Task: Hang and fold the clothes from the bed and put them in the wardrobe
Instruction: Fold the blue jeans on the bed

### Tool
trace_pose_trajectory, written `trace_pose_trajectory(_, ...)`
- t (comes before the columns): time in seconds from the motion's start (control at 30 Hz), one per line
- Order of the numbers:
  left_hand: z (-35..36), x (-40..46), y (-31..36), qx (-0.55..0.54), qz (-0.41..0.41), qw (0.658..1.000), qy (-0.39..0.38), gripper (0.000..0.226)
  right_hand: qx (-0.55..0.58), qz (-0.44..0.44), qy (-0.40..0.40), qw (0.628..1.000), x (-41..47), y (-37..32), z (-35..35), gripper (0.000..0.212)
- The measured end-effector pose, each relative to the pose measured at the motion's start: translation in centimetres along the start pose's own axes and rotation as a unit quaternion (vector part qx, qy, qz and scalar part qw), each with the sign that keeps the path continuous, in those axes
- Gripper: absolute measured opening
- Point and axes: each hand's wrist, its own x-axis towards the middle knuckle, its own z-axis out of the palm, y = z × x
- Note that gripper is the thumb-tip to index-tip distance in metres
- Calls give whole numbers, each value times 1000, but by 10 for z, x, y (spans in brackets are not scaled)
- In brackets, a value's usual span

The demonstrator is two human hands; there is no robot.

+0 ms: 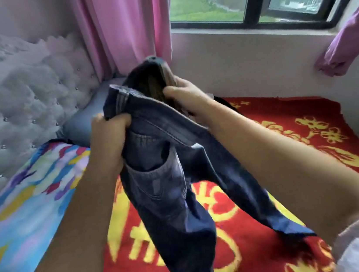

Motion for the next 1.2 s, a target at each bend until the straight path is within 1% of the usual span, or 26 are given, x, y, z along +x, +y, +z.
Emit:
trace_pose_trajectory(0.03, -2, -2, 18, -17, 42, 999, -3, 16, 68, -42, -4, 997, -1, -21, -1, 24)
trace_pose_trajectory(0.07, -1, -7, 33, -33, 86, 995, -23, 16, 116, -74, -2, 990, -4, -39, -4, 25)
trace_pose_trajectory(0.13, 8, -29, 55, -39, 158, 983, -89, 17, 164, -108, 31, 980, -14, -62, -23, 34)
trace_pose_trajectory(0.17, 14, -41, 60, -21, 183, 973, -142, 15, 168, -121, 69, 976, -18, -63, -37, 44)
trace_pose_trajectory(0.2, 23, -54, 59, 15, 210, 952, -220, 8, 164, -126, 108, 972, -25, -58, -54, 52)
trace_pose_trajectory(0.23, 35, -67, 52, 62, 233, 917, -316, 4, 152, -112, 145, 971, -33, -47, -74, 55)
trace_pose_trajectory(0.27, 49, -81, 40, 110, 244, 872, -411, 9, 148, -76, 177, 970, -41, -27, -97, 51)
trace_pose_trajectory(0.3, 66, -96, 22, 148, 236, 828, -487, 10, 133, -32, 198, 971, -52, -3, -121, 45)
trace_pose_trajectory(0.33, 83, -113, -3, 177, 220, 795, -536, 9, 103, 22, 207, 973, -64, 27, -146, 37)
trace_pose_trajectory(0.37, 101, -131, -33, 202, 208, 771, -566, 7, 73, 84, 208, 972, -75, 61, -172, 28)
trace_pose_trajectory(0.4, 119, -149, -68, 226, 195, 752, -587, 10, 46, 149, 213, 964, -89, 97, -195, 22)
trace_pose_trajectory(0.47, 147, -190, -145, 285, 141, 711, -627, 34, 36, 282, 239, 928, -127, 175, -237, 22)
trace_pose_trajectory(0.53, 164, -231, -221, 359, 65, 650, -667, 57, 34, 371, 276, 886, -171, 253, -268, 15)
trace_pose_trajectory(0.57, 167, -251, -254, 381, 13, 615, -690, 61, 19, 416, 292, 861, -197, 289, -278, 11)
trace_pose_trajectory(0.6, 169, -267, -285, 397, -37, 582, -709, 60, 2, 456, 297, 839, -221, 325, -287, 10)
trace_pose_trajectory(0.67, 172, -294, -336, 419, -103, 530, -730, 45, -34, 512, 283, 810, -269, 385, -296, 11)
trace_pose_trajectory(0.7, 174, -306, -358, 426, -128, 522, -728, 38, -50, 527, 272, 804, -288, 412, -297, 13)
trace_pose_trajectory(0.77, 182, -323, -396, 433, -173, 539, -701, 36, -59, 538, 244, 804, -311, 455, -300, 17)
trace_pose_trajectory(0.87, 208, -339, -442, 441, -232, 591, -635, 35, -81, 522, 229, 818, -310, 502, -310, 27)
trace_pose_trajectory(0.97, 248, -353, -479, 453, -272, 651, -545, 35, -129, 483, 215, 839, -284, 537, -324, 26)
trace_pose_trajectory(1.0, 263, -359, -490, 458, -286, 667, -513, 38, -150, 467, 204, 847, -272, 547, -328, 26)
trace_pose_trajectory(1.03, 278, -365, -502, 469, -299, 676, -483, 45, -163, 455, 196, 853, -260, 556, -332, 28)
trace_pose_trajectory(1.07, 292, -370, -513, 488, -306, 676, -459, 55, -167, 446, 187, 859, -248, 564, -334, 30)
trace_pose_trajectory(1.13, 314, -378, -533, 539, -293, 655, -441, 68, -174, 437, 153, 869, -227, 579, -333, 37)
trace_pose_trajectory(1.17, 320, -380, -541, 563, -280, 642, -439, 69, -186, 438, 121, 871, -219, 584, -329, 39)
trace_pose_trajectory(1.2, 323, -380, -545, 585, -263, 628, -441, 64, -206, 441, 85, 869, -214, 588, -323, 38)
